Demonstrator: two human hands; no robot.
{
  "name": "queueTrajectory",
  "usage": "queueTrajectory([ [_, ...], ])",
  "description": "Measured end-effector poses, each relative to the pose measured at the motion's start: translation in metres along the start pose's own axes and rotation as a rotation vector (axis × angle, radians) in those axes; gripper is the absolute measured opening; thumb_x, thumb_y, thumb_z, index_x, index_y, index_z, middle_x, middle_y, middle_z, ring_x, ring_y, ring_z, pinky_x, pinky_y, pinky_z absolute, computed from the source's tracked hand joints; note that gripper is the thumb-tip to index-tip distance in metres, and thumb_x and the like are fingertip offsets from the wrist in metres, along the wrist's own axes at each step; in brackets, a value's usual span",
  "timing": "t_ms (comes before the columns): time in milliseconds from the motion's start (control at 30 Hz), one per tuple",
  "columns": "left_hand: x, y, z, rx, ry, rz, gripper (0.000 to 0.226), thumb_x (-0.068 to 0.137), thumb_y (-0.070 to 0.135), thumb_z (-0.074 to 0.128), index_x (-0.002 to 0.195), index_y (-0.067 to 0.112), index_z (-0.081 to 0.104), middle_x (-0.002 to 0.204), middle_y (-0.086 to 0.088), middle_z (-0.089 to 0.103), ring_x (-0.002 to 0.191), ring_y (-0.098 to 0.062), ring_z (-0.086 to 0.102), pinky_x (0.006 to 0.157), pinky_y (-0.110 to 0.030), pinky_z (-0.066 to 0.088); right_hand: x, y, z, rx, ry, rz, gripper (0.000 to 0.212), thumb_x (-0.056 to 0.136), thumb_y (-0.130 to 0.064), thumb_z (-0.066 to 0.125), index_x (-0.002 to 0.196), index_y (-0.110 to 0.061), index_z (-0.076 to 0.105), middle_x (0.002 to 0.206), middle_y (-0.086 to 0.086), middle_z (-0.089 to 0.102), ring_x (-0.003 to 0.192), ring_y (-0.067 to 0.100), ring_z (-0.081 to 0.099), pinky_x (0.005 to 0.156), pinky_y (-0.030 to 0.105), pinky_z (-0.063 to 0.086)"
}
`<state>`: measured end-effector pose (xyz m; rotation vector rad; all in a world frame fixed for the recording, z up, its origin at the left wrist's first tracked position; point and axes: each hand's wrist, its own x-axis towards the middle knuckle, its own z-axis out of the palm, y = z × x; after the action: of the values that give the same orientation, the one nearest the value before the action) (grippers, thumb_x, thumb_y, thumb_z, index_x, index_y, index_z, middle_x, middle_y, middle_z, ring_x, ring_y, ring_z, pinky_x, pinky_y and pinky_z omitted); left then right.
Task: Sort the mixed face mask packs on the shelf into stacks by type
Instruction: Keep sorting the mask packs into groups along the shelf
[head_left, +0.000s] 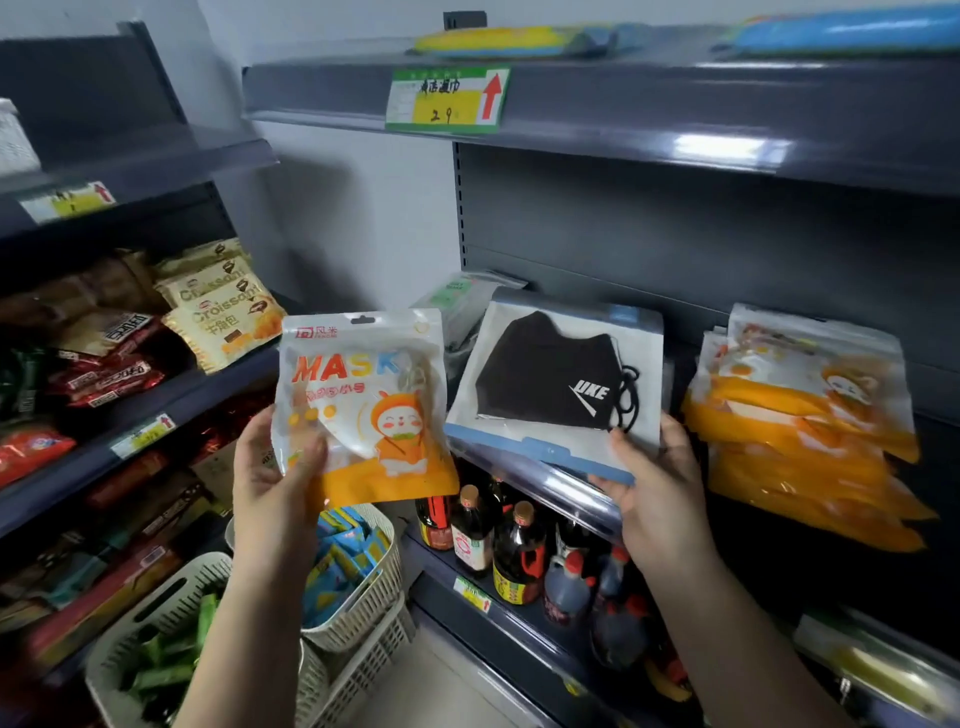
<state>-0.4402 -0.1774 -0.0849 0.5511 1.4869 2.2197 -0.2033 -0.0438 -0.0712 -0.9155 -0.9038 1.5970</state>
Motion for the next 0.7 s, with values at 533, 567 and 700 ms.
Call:
queueTrajectory([
  [533, 0.129, -0.017, 0.009, -0.109, -0.147, -0.105, 0.039, 0.092, 0.004, 0.051, 0.123, 0.027, 0.047, 0.113, -0.004, 0.064, 0.09, -0.014, 0.069, 0.072, -0.031, 0.058, 0.065, 0.024, 0.048, -0.138, 0.254, -0.095, 0.047, 0.088, -0.003, 0.059, 0.132, -0.014, 0.046, 0.113, 0.004, 0.065, 0.096, 0.022, 0.066, 0.064, 0.039, 0.06],
  [567, 0.137, -0.019, 0.01, -0.104, -0.182, -0.115, 0.038, 0.092, 0.004, 0.05, 0.123, 0.027, 0.047, 0.115, -0.005, 0.064, 0.094, -0.016, 0.067, 0.073, -0.032, 0.058, 0.065, 0.027, 0.05, -0.162, 0.283, -0.102, 0.046, 0.088, -0.004, 0.059, 0.132, -0.013, 0.047, 0.113, 0.004, 0.065, 0.097, 0.023, 0.066, 0.069, 0.045, 0.06],
  [700, 0.163, -0.024, 0.011, -0.102, -0.292, -0.165, 0.035, 0.092, 0.004, 0.052, 0.113, 0.032, 0.051, 0.102, 0.002, 0.07, 0.087, -0.013, 0.069, 0.069, -0.029, 0.059, 0.064, 0.035, 0.057, -0.31, 0.384, -0.134, 0.051, 0.085, -0.011, 0.065, 0.133, -0.017, 0.047, 0.121, 0.003, 0.063, 0.103, 0.02, 0.063, 0.086, 0.046, 0.055],
])
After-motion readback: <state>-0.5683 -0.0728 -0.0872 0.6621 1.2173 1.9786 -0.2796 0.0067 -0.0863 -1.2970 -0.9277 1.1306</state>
